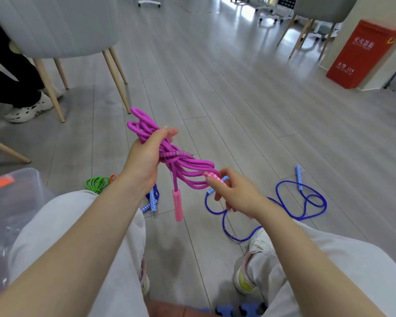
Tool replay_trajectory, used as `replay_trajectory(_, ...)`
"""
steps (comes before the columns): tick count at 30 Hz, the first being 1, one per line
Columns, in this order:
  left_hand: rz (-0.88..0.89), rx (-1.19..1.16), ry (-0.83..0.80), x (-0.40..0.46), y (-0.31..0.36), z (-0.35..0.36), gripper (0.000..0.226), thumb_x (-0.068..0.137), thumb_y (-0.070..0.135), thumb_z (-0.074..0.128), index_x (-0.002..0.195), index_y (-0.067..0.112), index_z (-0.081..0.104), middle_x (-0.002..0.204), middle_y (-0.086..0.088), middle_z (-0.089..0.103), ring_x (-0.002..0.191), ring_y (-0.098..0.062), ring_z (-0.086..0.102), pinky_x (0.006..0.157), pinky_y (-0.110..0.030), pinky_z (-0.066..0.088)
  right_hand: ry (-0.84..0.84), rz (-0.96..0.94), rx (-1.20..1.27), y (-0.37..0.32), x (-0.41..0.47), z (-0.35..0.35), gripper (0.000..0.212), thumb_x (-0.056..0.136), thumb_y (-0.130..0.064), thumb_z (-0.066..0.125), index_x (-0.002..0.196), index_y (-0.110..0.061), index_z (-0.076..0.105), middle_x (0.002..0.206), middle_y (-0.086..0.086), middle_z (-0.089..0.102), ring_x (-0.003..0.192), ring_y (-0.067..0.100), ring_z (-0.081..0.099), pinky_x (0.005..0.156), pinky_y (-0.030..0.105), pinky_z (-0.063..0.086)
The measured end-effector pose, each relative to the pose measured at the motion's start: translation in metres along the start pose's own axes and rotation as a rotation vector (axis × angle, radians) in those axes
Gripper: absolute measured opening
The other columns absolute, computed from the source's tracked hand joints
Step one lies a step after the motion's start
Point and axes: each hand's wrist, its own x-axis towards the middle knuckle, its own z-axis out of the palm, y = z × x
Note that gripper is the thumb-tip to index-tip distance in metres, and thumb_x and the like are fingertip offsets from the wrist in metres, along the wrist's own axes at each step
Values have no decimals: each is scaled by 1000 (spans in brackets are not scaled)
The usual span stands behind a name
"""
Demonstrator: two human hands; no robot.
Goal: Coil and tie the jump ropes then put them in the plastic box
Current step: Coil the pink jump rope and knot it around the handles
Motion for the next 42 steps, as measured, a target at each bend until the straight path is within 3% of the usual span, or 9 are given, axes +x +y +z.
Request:
replay_trajectory(2,58,-16,26,-1,3,0,15,99,23,52,88,15,58,97,-1,74,93,-12,69,80,-34,55,15,-20,-63,2,1,3,68,81,-79,42,90,-14,59,68,1,69,50,9,53,58,32,50)
replay_trajectory(4,75,-50,75,0,8,-2,16,99,28,52,94,13,52,86,1,74,75,-11,67,78,-36,53,20,-25,-116,2,1,6,80,82,-81,36,74,-3,53,57,3,61,46,10,48,60,30,47)
replay_trajectory(7,88,-17,127,0,9,-4,20,99,34,51,95,15,52,84,1,71,70,-15,63,76,-37,53,-12,3,-160,2,1,9,77,82,-82,31,66,-8,44,53,3,59,47,13,49,58,27,45)
replay_trajectory(14,193,52,146,-6,5,0,30,100,37,47,77,19,50,76,4,60,99,-13,69,74,-27,51,-57,113,-171,12,8,17,73,83,-83,26,65,-13,38,50,6,58,44,15,49,55,28,42)
replay_trajectory(24,176,-107,225,-10,16,-1,33,102,33,44,72,19,45,59,7,53,87,-11,69,86,-31,47,3,226,-155,23,15,19,60,90,-70,37,64,-18,50,55,2,55,44,12,51,45,20,42)
replay_trajectory(28,196,-155,205,-15,19,-3,32,102,32,46,73,18,46,56,10,53,82,-9,68,94,-33,46,-24,270,-189,23,18,16,79,81,-86,23,65,-12,45,57,9,57,45,17,50,53,29,46)
replay_trajectory(33,203,-241,157,-12,25,-7,29,102,29,46,76,16,47,61,5,53,79,-13,64,92,-31,53,11,272,-169,20,22,12,66,88,-74,34,64,-14,48,58,5,56,47,16,51,47,25,43)
replay_trajectory(38,206,-149,77,-10,22,-5,30,102,28,46,75,15,49,68,1,53,81,-17,61,90,-34,54,79,241,-239,27,26,13,60,85,-77,32,65,-23,50,64,2,57,65,24,57,71,39,53)
replay_trajectory(42,220,-43,-42,-14,16,-3,29,102,29,45,77,15,50,71,0,54,84,-20,64,83,-33,55,17,273,-176,21,26,10,57,91,-68,37,69,-18,51,66,4,57,59,22,54,57,30,46)
